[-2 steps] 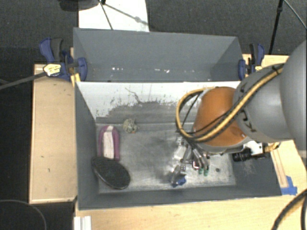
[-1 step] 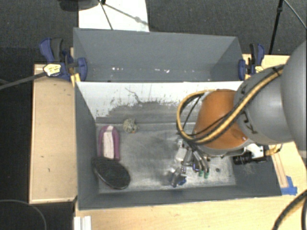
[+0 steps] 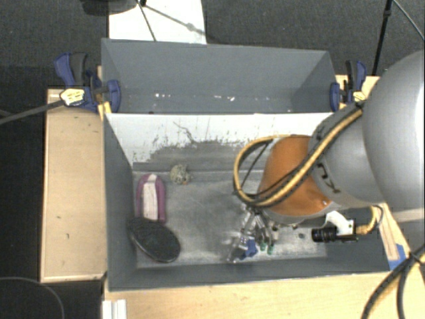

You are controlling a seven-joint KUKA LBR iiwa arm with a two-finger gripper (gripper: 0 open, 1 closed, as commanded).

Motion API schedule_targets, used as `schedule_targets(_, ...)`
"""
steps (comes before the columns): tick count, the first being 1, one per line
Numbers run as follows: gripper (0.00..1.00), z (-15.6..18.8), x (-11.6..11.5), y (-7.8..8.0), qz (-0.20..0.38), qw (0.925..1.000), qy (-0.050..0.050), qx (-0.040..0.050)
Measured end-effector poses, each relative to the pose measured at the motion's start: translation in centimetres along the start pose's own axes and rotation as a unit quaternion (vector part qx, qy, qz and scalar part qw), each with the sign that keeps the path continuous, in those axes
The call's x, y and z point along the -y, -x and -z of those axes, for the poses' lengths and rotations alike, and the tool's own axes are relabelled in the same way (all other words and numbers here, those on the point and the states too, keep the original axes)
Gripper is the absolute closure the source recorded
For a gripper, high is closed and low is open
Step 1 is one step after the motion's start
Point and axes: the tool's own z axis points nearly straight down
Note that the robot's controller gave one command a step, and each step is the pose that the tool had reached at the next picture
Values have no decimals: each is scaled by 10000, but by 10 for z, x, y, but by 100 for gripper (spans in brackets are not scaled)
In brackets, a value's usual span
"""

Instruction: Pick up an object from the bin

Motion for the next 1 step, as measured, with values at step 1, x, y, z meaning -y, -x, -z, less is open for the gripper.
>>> schedule_targets(1, 0, 0, 41, 28, -816, 9967, 10, 24)
